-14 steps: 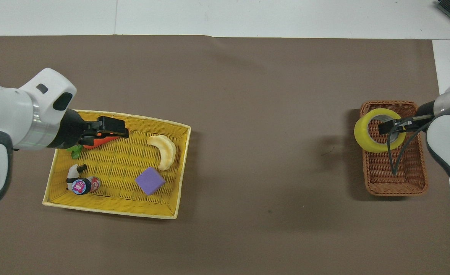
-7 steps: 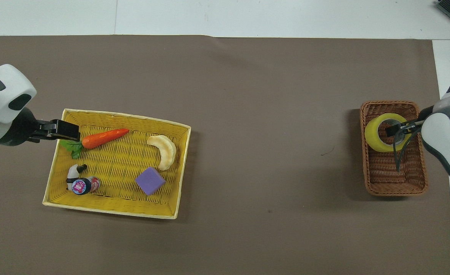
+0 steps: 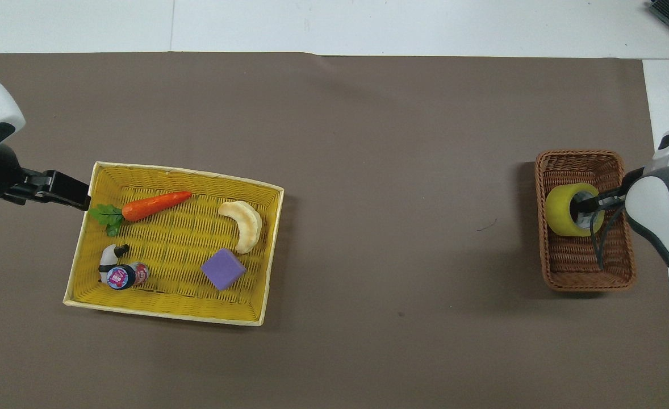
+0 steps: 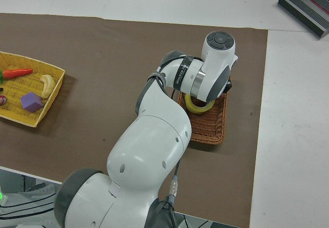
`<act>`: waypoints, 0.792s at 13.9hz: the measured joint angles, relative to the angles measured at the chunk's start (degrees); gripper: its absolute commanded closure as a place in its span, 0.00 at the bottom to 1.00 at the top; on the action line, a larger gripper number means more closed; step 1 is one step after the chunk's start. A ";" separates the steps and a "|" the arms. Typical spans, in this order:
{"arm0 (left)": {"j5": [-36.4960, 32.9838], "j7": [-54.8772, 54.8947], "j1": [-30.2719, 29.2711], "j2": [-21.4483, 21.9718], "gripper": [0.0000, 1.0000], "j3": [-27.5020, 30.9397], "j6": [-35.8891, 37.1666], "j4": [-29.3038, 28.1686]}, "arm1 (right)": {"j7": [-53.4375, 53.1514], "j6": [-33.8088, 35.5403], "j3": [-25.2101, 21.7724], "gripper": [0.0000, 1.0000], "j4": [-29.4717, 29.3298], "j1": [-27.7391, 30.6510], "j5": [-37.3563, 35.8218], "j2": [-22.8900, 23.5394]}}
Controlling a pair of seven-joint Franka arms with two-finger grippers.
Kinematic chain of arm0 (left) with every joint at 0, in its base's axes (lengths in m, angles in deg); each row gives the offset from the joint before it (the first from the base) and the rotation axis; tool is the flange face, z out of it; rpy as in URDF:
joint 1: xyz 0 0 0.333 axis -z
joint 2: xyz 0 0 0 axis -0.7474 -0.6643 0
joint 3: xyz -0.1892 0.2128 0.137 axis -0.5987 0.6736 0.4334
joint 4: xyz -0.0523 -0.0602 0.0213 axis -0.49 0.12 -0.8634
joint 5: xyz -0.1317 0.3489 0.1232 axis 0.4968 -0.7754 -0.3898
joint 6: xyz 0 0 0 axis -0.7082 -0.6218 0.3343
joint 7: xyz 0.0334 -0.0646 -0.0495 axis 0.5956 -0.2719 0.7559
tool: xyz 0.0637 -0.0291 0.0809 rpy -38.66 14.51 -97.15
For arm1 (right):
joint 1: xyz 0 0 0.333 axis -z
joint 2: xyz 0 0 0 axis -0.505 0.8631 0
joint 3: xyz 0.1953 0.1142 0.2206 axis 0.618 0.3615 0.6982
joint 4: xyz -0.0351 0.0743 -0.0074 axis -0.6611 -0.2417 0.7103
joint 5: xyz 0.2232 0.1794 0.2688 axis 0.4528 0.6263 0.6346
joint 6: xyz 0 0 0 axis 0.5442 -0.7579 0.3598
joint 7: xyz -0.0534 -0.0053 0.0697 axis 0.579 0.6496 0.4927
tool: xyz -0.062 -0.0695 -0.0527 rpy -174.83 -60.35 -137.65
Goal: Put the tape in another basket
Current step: 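Lower the tape into the wicker basket and open the right gripper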
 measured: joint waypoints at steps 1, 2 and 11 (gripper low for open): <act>0.00 0.00 0.00 -0.07 0.00 0.00 -0.02 0.09 | 0.00 0.00 0.03 0.00 -0.10 0.01 0.00 -0.04; 0.00 0.00 0.00 -0.09 0.00 0.00 -0.02 0.12 | -0.08 -0.01 0.14 0.00 -0.35 0.01 0.00 -0.14; 0.00 -1.81 0.00 -0.33 0.00 0.01 -3.19 0.16 | -35.20 10.57 1.20 0.00 -7.09 -11.69 -1.59 -7.53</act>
